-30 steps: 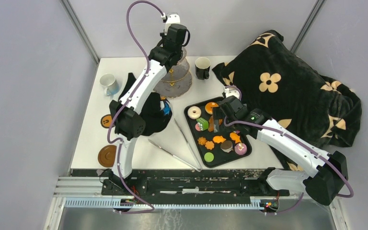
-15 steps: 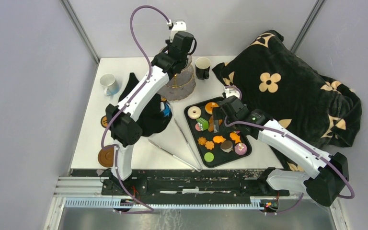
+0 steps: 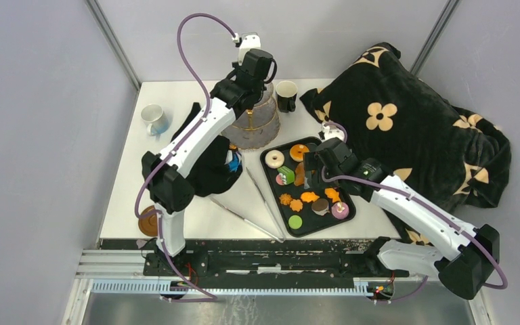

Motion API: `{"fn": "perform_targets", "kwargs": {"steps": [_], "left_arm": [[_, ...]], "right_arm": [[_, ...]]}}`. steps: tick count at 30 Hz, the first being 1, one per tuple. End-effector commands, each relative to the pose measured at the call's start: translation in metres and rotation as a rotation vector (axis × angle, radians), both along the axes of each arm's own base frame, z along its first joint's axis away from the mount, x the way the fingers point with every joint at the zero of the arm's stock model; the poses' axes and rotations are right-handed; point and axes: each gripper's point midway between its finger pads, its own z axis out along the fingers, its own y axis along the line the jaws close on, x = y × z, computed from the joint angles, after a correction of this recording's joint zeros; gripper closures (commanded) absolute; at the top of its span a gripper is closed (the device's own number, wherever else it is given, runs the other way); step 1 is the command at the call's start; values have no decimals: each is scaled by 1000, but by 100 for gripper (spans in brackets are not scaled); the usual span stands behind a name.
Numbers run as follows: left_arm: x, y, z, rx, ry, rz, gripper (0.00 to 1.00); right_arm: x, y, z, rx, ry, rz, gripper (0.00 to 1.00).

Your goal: Serve the afternoon tea

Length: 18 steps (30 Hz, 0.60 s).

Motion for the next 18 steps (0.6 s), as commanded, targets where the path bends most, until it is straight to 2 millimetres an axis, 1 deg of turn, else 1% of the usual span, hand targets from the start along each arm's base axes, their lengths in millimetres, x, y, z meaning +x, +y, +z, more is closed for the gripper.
{"fn": "perform_targets", "kwargs": {"steps": [1,4,6,8,11,14,15,16,17,18], "left_arm": [[-11,-16,5,-70,13,-52,97],[-6,-25,3,-86,6,-79,97],[-3,-28,5,-84,-1,-88,97],[-4,-28,5,-85,-2,-89,97],[-8,-38,5,-123,-3,-143,97],[-7,-38,-1,-115,12,-143,97],[-7,-37,-4,-105,20,-139,95],[-8,-35,-7,-94,27,-132,86],[-8,-33,-8,-82,33,-127,73],[-9,-30,-9,-70,37,-120,57]], "right_arm": [[-1,3,9,57,-31,-12,0],[-3,1,8,57,-28,-14,0],[-4,0,8,58,-27,-18,1],[-6,-2,9,61,-30,-21,1],[-7,-4,10,67,-40,-28,0],[-8,-5,10,66,-40,-29,0],[-8,-5,10,66,-38,-28,1],[-8,-5,10,66,-36,-27,0],[-8,-4,11,69,-36,-25,1],[-8,-3,11,75,-38,-20,0]]}}
